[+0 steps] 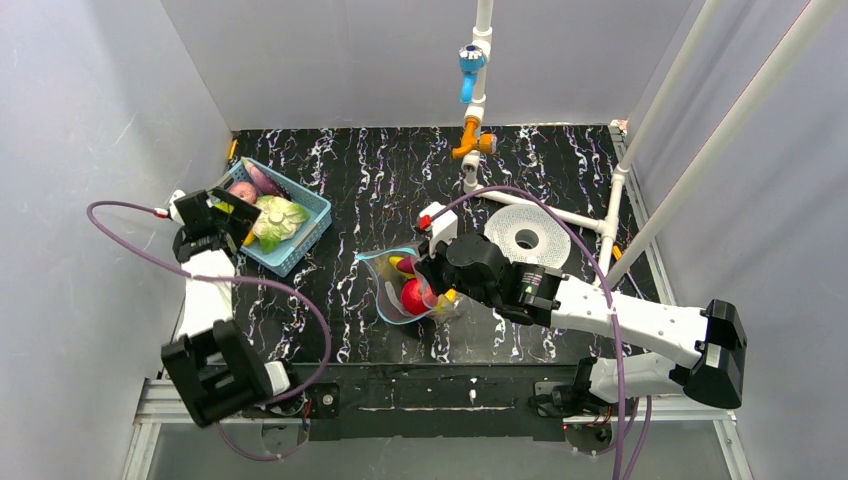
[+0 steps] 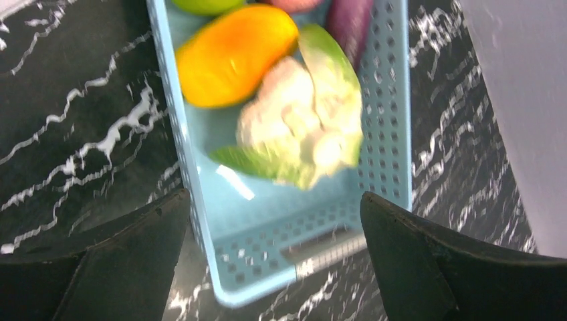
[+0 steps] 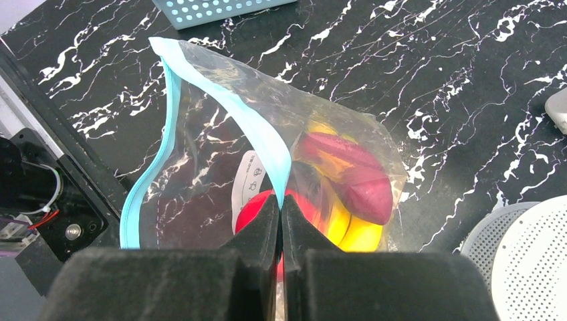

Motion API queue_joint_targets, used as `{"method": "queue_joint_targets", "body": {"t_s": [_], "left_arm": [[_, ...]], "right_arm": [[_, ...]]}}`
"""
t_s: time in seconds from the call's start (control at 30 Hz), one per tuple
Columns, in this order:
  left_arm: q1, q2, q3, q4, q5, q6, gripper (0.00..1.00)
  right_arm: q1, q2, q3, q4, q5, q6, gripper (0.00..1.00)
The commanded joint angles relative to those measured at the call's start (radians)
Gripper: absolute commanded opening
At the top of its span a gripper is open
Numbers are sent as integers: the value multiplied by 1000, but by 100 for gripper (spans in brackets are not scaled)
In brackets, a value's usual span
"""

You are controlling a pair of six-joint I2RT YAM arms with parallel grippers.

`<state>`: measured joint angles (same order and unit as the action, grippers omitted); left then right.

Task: Place the food in the zip-top bag and seal the zipper

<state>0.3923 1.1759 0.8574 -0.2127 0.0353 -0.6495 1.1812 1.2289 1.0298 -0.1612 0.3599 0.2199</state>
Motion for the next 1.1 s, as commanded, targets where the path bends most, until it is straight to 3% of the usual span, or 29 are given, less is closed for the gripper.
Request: {"method": "queue_joint_targets", "body": {"t_s": [0.0,0.27,0.37,0.47,0.6,0.8,1.07], "left_arm": [[43,168,125,180,78,-46,95],[44,379,275,142,-48,30,86],[39,415,339,95,-133,83,73],[11,466,379,132,-222,149,70],[-22,581,510,84,-265,235,77],[-75,681,584,61,-473,333,88],[-88,820,702,-53,-631,334,87]], "right_arm": [[8,-31,-8,65,19,-18,6],[8,-35,-17,81,14,-19,6],[8,-34,-19,83,7,-17,6],[8,-32,-19,84,12,-18,6],[8,-39,-31,97,17,-20,7],[8,-63,-51,109,26,-29,7],[9,-72,-52,113,35,-34,8]]}}
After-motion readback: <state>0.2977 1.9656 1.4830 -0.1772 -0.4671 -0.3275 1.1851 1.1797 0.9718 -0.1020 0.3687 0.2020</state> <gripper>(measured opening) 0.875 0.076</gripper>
